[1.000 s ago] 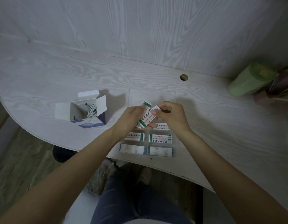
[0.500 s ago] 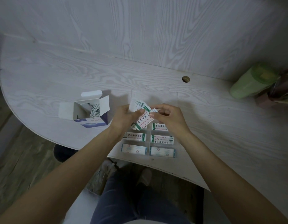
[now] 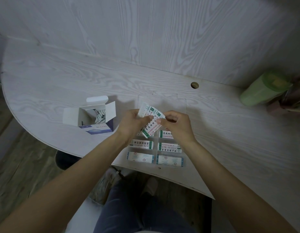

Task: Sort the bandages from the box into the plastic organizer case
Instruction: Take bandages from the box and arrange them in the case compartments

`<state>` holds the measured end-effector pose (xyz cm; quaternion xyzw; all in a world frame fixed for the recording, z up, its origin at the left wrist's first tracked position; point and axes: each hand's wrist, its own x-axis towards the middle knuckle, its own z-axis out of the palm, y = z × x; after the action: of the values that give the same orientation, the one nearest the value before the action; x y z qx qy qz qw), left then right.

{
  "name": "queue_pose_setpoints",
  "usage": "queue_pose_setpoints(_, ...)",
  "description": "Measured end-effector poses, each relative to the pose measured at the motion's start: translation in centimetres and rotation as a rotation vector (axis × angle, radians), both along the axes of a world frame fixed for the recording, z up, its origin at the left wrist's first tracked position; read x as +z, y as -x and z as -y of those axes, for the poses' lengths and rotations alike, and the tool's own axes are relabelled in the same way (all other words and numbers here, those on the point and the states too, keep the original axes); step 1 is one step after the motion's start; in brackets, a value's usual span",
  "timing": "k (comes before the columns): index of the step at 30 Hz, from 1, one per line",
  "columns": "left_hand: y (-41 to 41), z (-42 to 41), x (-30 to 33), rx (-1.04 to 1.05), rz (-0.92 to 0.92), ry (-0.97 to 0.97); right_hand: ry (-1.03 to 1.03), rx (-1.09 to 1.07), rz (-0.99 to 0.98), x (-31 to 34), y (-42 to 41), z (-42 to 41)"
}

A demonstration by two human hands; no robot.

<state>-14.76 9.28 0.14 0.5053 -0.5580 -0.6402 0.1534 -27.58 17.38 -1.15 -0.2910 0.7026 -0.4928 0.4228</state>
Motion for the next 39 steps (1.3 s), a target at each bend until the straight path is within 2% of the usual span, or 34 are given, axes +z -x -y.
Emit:
queue_pose_setpoints(11,-0.3,0.2,0.5,-0.032,-0.07,-0.011,-0.048,0.01,0.032,-0.1,0.0,0.4)
queue_pose_setpoints(39,-0.3,1.2,0.2,-0.042,-0.033,0.051,-0.052,0.062,-0.001,0.4,0.1,1.6)
